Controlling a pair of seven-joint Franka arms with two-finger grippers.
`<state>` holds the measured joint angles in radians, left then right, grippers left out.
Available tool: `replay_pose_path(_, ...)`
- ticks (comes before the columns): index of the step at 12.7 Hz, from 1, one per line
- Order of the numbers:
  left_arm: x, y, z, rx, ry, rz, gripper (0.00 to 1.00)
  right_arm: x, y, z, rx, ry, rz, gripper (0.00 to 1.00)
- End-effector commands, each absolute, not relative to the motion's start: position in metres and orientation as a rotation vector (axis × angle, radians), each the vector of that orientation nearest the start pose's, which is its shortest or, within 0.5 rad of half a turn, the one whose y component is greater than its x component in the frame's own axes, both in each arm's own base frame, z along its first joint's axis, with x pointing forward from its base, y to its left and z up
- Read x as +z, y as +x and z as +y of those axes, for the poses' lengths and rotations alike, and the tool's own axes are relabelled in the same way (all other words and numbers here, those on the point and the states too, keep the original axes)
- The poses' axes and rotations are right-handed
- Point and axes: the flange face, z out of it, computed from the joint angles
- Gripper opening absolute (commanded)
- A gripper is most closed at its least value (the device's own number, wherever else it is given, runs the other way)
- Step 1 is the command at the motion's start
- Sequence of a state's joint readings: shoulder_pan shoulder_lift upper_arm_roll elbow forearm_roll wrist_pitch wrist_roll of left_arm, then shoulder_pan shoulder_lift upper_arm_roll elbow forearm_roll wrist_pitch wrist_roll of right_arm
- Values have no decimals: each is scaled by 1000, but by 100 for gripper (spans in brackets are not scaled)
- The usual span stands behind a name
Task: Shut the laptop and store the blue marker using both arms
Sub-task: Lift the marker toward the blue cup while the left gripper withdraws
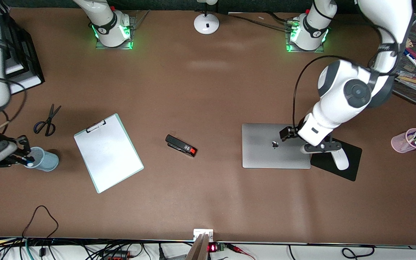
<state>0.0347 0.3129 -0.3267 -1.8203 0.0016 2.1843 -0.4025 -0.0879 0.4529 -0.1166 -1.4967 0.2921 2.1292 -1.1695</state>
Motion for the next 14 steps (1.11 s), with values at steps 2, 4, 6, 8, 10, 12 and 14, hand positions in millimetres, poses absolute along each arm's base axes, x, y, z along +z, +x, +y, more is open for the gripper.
replay_pose_path(2,432,597,-157,-50,-3213,-209,100,455,693,-143,-682,-2545,-1543,0)
replay_pose_path(4,455,586,-155,-45,-3196,-206,100,456,690,-159,-794,-2436,-1628,0)
replay_pose_path(6,471,578,-155,-29,-3181,-207,100,448,686,-172,-838,-2350,-1663,0)
replay_pose_path(8,494,574,-151,8,-3167,-211,100,440,677,-185,-892,-2240,-1643,0)
replay_pose_path(10,520,572,-149,52,-3157,-212,100,429,667,-208,-929,-2170,-1623,0)
replay_pose_path(12,542,570,-142,97,-3145,-223,100,409,661,-229,-950,-2129,-1605,0)
replay_pose_path(14,556,567,-134,118,-3135,-229,100,397,658,-238,-1018,-2054,-1634,0)
